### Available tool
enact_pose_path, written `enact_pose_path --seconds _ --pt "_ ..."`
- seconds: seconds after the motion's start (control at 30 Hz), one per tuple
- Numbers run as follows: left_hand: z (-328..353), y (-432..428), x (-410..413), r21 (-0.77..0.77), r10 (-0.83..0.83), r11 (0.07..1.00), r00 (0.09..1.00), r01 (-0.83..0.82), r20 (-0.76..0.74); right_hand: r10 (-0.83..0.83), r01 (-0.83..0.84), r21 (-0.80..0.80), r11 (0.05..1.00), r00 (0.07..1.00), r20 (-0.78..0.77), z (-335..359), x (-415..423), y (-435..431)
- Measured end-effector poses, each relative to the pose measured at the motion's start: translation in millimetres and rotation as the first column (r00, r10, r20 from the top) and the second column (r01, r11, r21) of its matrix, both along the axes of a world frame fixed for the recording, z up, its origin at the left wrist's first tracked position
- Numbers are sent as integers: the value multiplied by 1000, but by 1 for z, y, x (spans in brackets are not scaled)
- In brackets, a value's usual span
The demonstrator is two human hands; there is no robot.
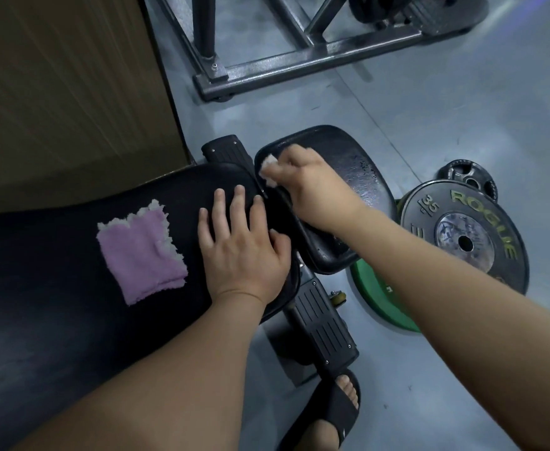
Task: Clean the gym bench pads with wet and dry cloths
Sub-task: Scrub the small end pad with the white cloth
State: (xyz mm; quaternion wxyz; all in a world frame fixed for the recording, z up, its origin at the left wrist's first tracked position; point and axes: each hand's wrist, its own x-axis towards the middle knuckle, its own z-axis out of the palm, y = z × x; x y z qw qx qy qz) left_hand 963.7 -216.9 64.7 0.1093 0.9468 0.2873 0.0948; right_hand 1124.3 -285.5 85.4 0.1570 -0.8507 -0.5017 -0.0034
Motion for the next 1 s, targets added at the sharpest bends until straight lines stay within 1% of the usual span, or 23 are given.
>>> enact_pose_path --seconds 0.07,0.13,0.2,0.3,0.33,0.4,0.43,0.5,0.57,0.63,0.67,0.77,0.87,0.9,0.93,1.0 --pt "0 0 0 1 -3 1000 1000 3 15 104 -103 12 995 994 -20 -1 -18 -32" --pt "-1 1 1 -1 -3 1000 1000 3 13 142 -142 13 990 989 -32 1 -19 -44" --pt "0 1 0 -4 -2 1000 1000 2 9 75 -74 15 997 997 -8 2 -6 -31" --pt "2 0 -1 -7 -11 1000 1000 11 12 -161 160 45 986 987 22 5 13 0" --pt "2 0 -1 -5 -13 1000 1000 13 13 -209 207 60 977 978 30 4 15 3" --pt "1 1 0 -3 -16 1000 1000 16 6 -221 217 77 973 974 48 2 4 -7" --pt "0 1 0 -4 -18 1000 1000 18 6 -220 217 66 974 975 34 3 -7 -18" --pt "0 1 -1 -7 -15 1000 1000 15 10 -270 274 25 961 958 -95 10 -24 -42" --pt "1 2 -2 -12 -15 1000 1000 15 13 -371 392 31 919 890 -265 26 -32 -59" --pt "1 1 -3 -18 -16 1000 1000 17 20 -448 527 42 849 759 -472 40 -30 -70" --pt "1 1 -3 -22 -15 1000 1000 16 23 -459 572 28 820 686 -564 45 -28 -75" --pt "2 1 -2 -35 -14 999 999 15 33 -450 672 -7 740 488 -748 57 -24 -86" --pt "3 1 -3 -40 -20 999 999 22 42 -363 762 1 648 310 -879 64 -23 -89" --pt "3 1 -3 -42 -19 999 999 21 41 -354 770 -11 638 280 -892 64 -23 -89" --pt "3 1 -3 -43 -17 999 999 18 42 -382 763 -30 645 288 -878 63 -22 -89" --pt "3 1 -3 -40 -12 999 999 13 45 -531 736 -103 669 378 -758 60 -18 -93"
